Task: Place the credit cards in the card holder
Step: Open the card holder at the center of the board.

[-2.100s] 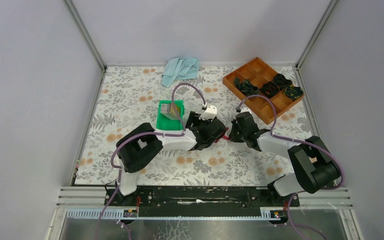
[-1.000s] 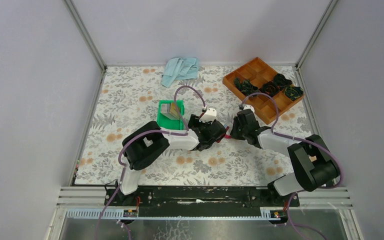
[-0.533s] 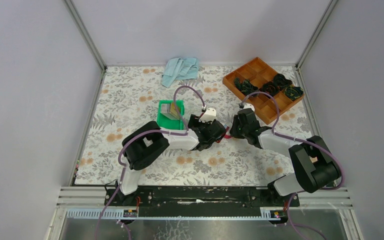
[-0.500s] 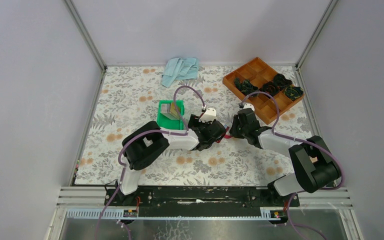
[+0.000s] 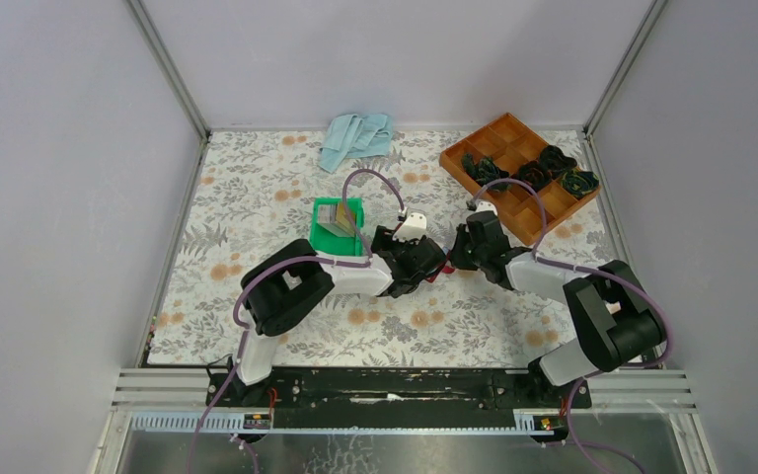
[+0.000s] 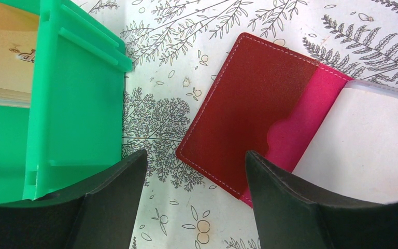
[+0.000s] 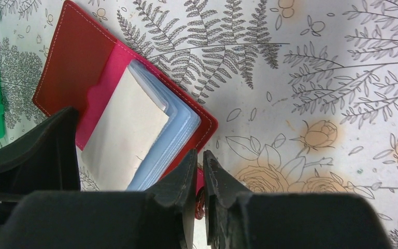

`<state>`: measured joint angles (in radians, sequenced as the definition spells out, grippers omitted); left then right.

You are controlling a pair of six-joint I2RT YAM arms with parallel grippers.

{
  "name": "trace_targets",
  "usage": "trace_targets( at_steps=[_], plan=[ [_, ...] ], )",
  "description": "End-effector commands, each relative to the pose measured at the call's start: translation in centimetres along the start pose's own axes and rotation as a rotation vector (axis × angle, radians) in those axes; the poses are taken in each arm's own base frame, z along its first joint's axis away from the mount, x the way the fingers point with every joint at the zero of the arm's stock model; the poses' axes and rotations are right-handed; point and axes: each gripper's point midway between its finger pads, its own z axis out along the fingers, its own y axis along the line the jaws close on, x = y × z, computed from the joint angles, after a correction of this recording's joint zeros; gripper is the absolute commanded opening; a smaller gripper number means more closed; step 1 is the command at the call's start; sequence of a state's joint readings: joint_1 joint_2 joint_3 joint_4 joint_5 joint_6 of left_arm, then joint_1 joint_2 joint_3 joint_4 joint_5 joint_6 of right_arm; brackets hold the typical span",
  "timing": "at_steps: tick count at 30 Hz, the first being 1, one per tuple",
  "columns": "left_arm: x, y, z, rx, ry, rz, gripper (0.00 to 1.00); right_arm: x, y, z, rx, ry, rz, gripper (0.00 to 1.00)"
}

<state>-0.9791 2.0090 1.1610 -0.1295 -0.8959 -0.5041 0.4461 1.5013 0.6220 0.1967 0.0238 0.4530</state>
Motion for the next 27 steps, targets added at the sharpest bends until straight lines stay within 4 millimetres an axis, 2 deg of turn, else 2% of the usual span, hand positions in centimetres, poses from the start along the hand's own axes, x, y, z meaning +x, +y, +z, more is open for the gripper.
trace_targets(
  at_steps=[1,22,27],
  plan=[
    [1.4,-0.7,0.0,0.038,0.056,0.018,0.76,-2.0,2.2,0.5,-0.067,-0.046,-0.006,0.15],
    [2.1,-1.0,-0.2,0.046,0.071,0.021,0.75,-1.6,4.0,0.6,-0.123,-0.044,-0.014,0.14],
    [2.0,-0.9,-0.3,0.042,0.069,0.022,0.75,-1.0,3.2,0.7,-0.086,-0.019,-0.018,0.14]
  ],
)
